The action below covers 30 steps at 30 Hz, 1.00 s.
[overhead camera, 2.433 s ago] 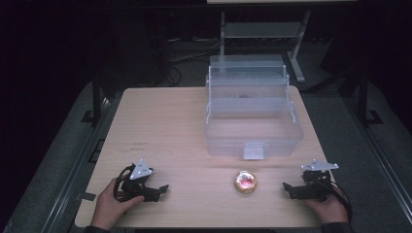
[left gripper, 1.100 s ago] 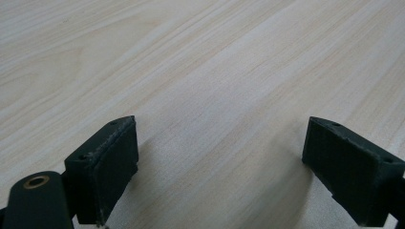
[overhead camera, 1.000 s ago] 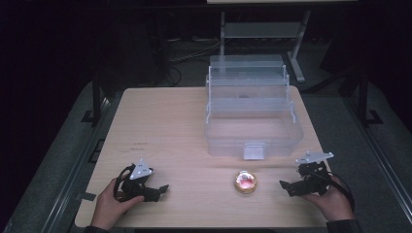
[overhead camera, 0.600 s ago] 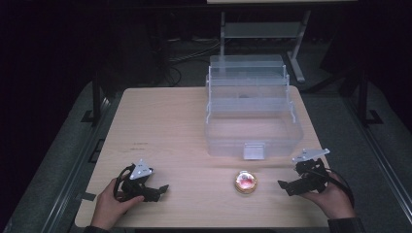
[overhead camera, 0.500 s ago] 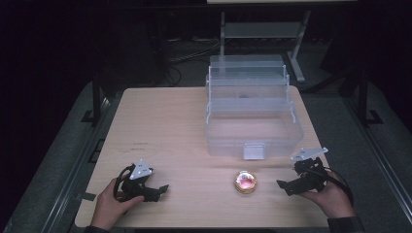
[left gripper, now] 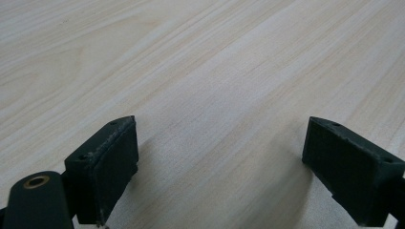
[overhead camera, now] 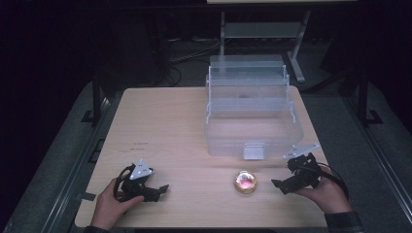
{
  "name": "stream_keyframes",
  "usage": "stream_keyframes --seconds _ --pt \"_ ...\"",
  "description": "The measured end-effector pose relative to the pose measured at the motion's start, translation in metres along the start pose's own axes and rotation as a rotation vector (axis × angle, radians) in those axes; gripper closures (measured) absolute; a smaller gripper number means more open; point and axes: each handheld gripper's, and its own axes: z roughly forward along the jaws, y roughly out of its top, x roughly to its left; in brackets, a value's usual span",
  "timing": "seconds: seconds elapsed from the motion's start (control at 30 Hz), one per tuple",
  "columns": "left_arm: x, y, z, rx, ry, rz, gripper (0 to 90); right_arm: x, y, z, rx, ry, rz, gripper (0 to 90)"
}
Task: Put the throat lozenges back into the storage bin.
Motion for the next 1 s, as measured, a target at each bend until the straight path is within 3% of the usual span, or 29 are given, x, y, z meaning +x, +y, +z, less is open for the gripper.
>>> stream_keyframes --seconds 1.0 --pt "0.0 0.0 0.0 -0.002 0.0 -0.002 11.2 0.019 0.031 0.012 0.056 0.088 -0.119 0.8"
